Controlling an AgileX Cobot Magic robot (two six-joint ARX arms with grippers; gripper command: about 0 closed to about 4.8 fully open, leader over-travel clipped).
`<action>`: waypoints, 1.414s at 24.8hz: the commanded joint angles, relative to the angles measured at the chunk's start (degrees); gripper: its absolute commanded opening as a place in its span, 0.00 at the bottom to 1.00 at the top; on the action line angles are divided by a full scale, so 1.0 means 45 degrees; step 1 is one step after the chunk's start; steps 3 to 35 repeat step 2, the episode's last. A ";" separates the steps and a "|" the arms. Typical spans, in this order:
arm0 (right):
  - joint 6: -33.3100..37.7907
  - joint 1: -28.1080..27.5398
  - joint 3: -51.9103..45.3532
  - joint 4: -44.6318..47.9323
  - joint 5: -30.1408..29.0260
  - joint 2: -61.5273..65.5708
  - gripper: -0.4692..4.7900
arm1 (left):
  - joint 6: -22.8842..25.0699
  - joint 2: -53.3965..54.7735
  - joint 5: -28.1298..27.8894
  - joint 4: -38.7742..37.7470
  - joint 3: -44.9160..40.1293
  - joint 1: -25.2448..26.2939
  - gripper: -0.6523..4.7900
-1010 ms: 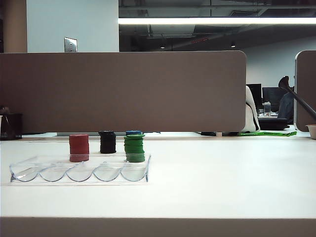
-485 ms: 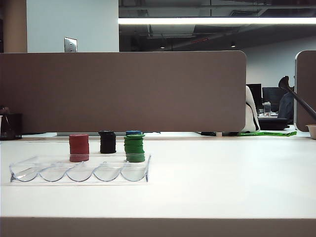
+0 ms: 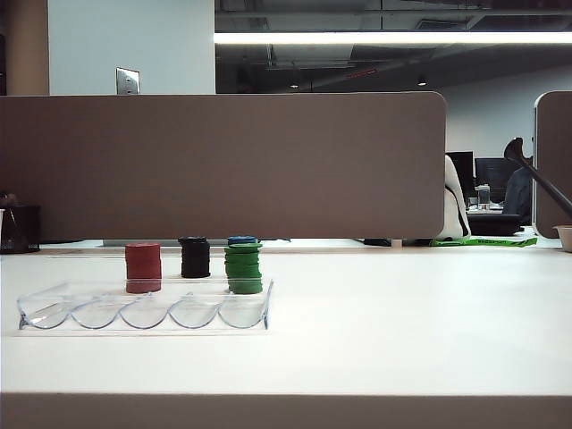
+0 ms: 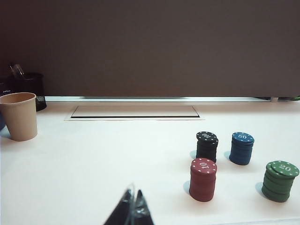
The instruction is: Pick up the chip in the box and place it on the pile of chips with the same color.
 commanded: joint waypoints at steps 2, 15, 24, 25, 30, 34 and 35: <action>0.0049 0.0005 -0.0015 0.0126 0.0010 0.0000 0.08 | -0.0039 0.0005 -0.0024 0.0151 0.0053 0.0005 0.11; 0.0049 0.0005 -0.0015 0.0126 0.0010 0.0000 0.08 | -0.0039 0.0005 -0.0024 0.0151 0.0053 0.0005 0.11; 0.0049 0.0005 -0.0015 0.0126 0.0010 0.0000 0.08 | -0.0039 0.0005 -0.0024 0.0151 0.0053 0.0005 0.11; 0.0049 0.0005 -0.0015 0.0126 0.0010 0.0000 0.08 | -0.0039 0.0005 -0.0024 0.0151 0.0053 0.0005 0.11; 0.0049 0.0005 -0.0015 0.0126 0.0010 0.0000 0.08 | -0.0039 0.0005 -0.0024 0.0151 0.0053 0.0005 0.11; 0.0049 0.0005 -0.0015 0.0126 0.0010 0.0000 0.08 | -0.0039 0.0005 -0.0024 0.0151 0.0053 0.0005 0.11; 0.0049 0.0005 -0.0015 0.0126 0.0010 0.0000 0.08 | -0.0039 0.0005 -0.0024 0.0151 0.0053 0.0005 0.11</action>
